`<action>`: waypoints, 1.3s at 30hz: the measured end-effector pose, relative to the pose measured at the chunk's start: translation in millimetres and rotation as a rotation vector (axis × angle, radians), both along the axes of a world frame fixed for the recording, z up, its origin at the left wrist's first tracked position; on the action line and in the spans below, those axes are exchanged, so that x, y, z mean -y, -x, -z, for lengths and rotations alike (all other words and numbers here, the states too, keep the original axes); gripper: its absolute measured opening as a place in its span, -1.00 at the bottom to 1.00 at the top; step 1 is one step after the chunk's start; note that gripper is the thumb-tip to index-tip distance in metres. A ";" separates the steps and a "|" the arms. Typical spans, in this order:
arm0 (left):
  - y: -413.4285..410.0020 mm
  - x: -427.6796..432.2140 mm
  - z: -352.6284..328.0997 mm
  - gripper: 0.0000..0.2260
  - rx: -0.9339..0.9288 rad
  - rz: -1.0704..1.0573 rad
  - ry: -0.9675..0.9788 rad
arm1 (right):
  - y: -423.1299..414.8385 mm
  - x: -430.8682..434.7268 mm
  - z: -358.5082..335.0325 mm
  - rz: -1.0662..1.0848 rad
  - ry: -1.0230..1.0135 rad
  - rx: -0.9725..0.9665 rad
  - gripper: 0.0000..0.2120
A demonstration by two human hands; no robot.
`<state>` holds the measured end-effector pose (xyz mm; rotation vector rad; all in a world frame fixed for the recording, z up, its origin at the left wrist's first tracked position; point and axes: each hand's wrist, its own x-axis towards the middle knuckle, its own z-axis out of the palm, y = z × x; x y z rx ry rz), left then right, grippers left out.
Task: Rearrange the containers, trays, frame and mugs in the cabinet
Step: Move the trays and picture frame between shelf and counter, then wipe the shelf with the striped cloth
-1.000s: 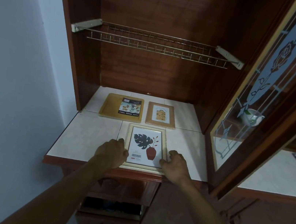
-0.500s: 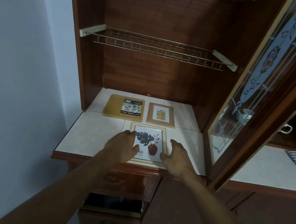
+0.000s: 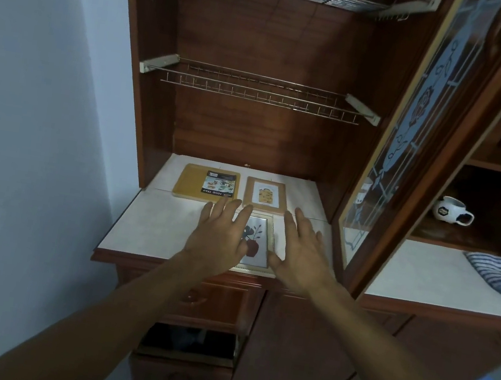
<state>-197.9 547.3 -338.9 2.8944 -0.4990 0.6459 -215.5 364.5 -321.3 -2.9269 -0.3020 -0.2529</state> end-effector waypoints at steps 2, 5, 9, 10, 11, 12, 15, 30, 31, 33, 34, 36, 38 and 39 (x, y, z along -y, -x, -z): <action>6.9 4.1 -6.2 -0.37 0.044 -0.015 -0.020 | 3.5 4.8 -3.9 -0.008 0.056 0.011 -0.17; 19.5 15.7 -12.9 -0.34 0.015 -0.054 -0.027 | 14.4 16.3 -10.6 -0.041 0.098 0.035 -0.17; 38.8 34.8 -27.1 -0.32 -0.035 -0.078 0.033 | 29.2 38.1 -16.9 -0.107 0.072 0.070 -0.18; 44.5 38.3 -29.9 -0.32 -0.042 -0.074 0.050 | 33.4 43.2 -17.6 -0.126 0.048 0.080 -0.19; 49.4 41.4 -31.8 -0.32 -0.043 -0.067 0.071 | 37.7 48.0 -18.6 -0.145 0.029 0.090 -0.19; 54.6 44.0 -32.1 -0.33 -0.032 -0.058 0.090 | 42.8 52.7 -19.9 -0.162 0.013 0.098 -0.19; 68.1 51.4 -30.4 -0.35 0.036 -0.035 0.099 | 61.7 65.4 -25.8 -0.190 -0.013 0.110 -0.20; 123.3 94.4 -42.0 -0.39 0.098 0.131 0.057 | 129.6 112.2 -35.2 -0.111 0.038 0.169 -0.26; 126.6 97.7 -42.8 -0.39 0.107 0.151 0.058 | 134.6 115.7 -36.1 -0.100 0.036 0.168 -0.26; 132.2 105.8 -44.0 -0.39 0.106 0.177 0.061 | 144.0 124.1 -37.4 -0.086 0.042 0.165 -0.27; 134.8 109.9 -44.5 -0.39 0.102 0.188 0.062 | 148.5 128.0 -37.8 -0.082 0.048 0.166 -0.27; 139.7 121.1 -45.6 -0.40 0.088 0.201 0.059 | 157.3 139.2 -39.0 -0.072 0.044 0.166 -0.28; 142.7 131.5 -46.9 -0.40 0.067 0.198 0.055 | 162.8 149.5 -39.6 -0.060 0.041 0.167 -0.28; 144.4 138.1 -47.2 -0.40 0.060 0.200 0.056 | 165.5 156.1 -40.1 -0.055 0.042 0.169 -0.28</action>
